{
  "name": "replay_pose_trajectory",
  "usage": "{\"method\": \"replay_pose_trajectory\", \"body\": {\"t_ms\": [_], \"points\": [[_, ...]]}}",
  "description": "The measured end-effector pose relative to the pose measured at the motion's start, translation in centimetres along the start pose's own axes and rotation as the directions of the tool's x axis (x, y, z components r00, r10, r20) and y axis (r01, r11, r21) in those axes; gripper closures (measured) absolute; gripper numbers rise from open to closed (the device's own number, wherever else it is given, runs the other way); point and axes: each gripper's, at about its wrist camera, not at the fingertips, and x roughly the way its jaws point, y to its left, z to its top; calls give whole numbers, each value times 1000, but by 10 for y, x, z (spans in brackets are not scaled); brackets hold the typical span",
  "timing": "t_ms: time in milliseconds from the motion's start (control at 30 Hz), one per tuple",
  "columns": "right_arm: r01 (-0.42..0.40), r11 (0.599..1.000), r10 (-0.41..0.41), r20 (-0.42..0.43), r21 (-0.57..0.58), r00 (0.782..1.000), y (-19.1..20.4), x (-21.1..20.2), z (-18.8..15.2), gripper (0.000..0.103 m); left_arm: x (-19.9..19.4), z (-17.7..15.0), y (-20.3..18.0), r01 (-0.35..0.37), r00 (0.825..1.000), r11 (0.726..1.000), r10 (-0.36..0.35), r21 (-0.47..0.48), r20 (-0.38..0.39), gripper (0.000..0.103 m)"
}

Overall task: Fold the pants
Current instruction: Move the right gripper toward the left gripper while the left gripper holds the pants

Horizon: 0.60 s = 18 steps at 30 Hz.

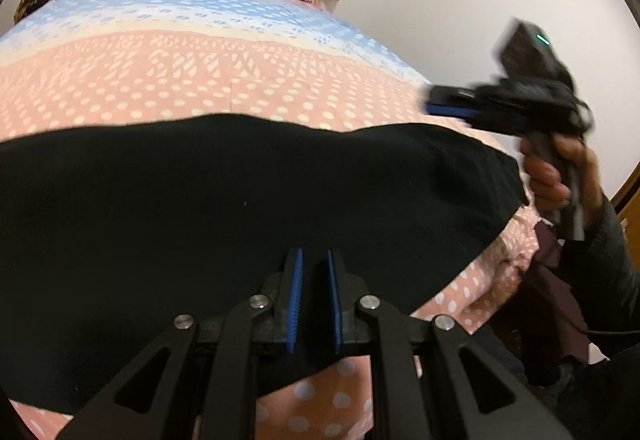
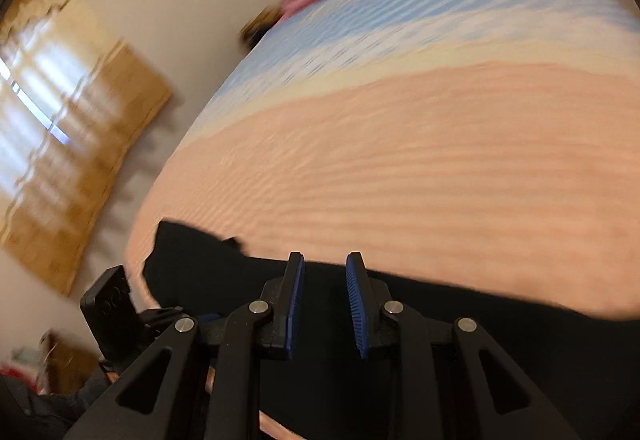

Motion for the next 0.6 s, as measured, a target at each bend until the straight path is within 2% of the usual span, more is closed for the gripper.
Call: {"method": "replay_pose_trajectory", "body": {"t_ms": [67, 167, 200, 267, 367, 433, 500, 567, 600], "points": [[-56, 998, 56, -89, 2, 994, 15, 42, 13, 80, -1, -1, 6, 22, 1000, 1000, -22, -14, 1, 88], [-77, 997, 79, -172, 18, 982, 26, 84, 24, 80, -2, 0, 3, 16, 1000, 1000, -16, 10, -9, 88], [-96, 995, 100, -206, 31, 974, 29, 97, 24, 80, -2, -1, 2, 12, 1000, 1000, -12, 19, -11, 88], [-143, 988, 152, -307, 49, 940, 37, 118, 18, 80, -2, -2, 3, 16, 1000, 1000, -16, 15, -11, 88], [-176, 982, 186, -347, 61, 919, 44, 131, 16, 80, -3, -3, 6, 32, 999, 999, -32, 8, -15, 88], [-185, 978, 206, -344, 93, 916, 48, 140, 22, 80, -6, 1, 8, 37, 999, 999, -37, -8, -13, 88], [-195, 973, 226, -347, 120, 910, 47, 147, 29, 80, -12, 5, 7, 3, 1000, 1000, -3, 4, 10, 88], [-215, 959, 272, -381, 186, 884, 44, 160, 31, 80, -16, 6, 6, -43, 999, 999, 42, 32, 21, 87], [-223, 954, 287, -391, 201, 874, 41, 161, 31, 80, -17, 7, 7, -47, 999, 998, 46, 35, 24, 82]]}}
